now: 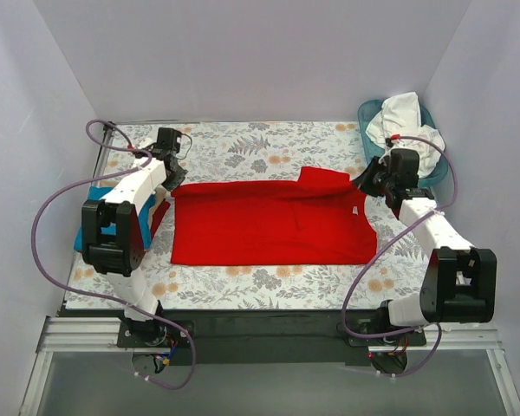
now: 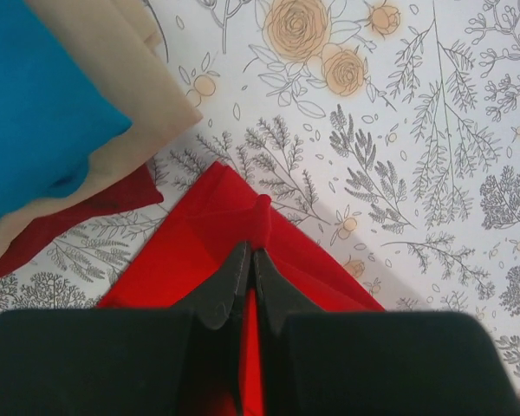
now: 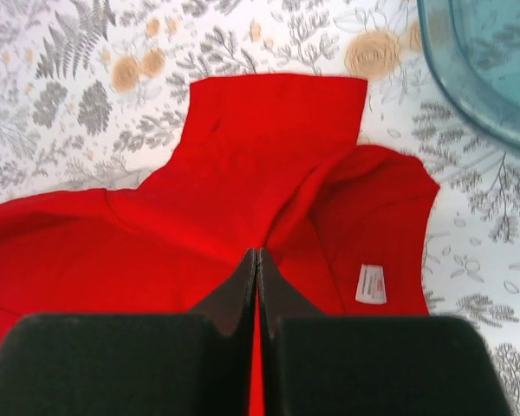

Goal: Fold and stack the t-shirts
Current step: Fold the tshirt

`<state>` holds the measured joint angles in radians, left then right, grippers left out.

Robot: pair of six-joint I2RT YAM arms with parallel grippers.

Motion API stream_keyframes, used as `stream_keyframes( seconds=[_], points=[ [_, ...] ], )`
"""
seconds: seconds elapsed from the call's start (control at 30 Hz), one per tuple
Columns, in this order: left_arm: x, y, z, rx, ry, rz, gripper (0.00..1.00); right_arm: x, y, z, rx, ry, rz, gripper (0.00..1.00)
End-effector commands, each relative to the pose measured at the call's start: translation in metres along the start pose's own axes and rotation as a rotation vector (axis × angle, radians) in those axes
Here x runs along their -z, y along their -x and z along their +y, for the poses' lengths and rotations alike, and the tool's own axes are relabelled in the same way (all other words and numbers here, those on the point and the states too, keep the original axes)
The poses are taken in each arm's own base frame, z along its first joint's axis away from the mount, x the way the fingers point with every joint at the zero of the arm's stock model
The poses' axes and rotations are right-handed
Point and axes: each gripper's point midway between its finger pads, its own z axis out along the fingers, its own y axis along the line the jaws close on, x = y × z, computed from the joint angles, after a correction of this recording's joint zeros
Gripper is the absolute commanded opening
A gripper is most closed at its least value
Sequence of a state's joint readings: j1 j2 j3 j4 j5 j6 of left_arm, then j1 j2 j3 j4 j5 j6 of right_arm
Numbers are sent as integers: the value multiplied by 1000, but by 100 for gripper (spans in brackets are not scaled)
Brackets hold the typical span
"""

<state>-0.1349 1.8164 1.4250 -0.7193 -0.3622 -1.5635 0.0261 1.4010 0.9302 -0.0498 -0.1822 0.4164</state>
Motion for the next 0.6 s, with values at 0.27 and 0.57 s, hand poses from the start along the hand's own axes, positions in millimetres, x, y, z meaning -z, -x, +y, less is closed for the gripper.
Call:
stream_keyframes(
  seconds=[0.27, 0.57],
  points=[
    [32, -6, 18, 88, -95, -27, 0, 26, -27, -8, -13, -5, -23, 1],
    [35, -20, 36, 90, -85, -13, 0, 35, -44, -16, -26, -20, -14, 1]
  ],
)
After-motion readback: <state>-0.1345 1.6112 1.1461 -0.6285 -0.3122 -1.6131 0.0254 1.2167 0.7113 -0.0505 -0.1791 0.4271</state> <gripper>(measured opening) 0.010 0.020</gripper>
